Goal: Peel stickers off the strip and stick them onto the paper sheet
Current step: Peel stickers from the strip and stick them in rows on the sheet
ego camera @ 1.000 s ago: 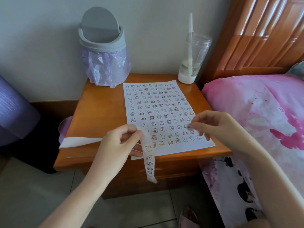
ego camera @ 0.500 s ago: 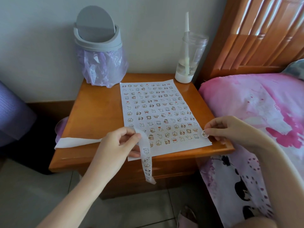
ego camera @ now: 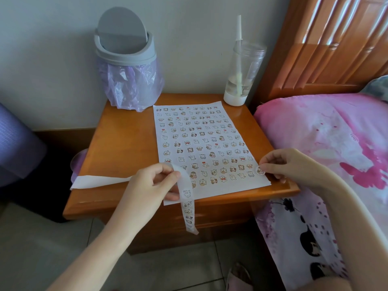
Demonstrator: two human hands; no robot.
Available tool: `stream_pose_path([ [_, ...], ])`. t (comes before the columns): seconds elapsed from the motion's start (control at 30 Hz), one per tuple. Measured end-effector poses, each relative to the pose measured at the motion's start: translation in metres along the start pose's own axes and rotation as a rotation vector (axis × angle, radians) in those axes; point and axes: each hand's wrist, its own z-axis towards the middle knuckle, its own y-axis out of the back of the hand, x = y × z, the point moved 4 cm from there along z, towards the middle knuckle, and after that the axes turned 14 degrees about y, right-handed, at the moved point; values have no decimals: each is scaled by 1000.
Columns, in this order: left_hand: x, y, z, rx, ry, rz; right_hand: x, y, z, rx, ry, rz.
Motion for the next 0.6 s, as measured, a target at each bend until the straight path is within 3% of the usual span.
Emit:
stream_pose_path([
  [0.6, 1, 0, 2, -2, -10, 23, 1, -5, 3, -27, 32, -72],
])
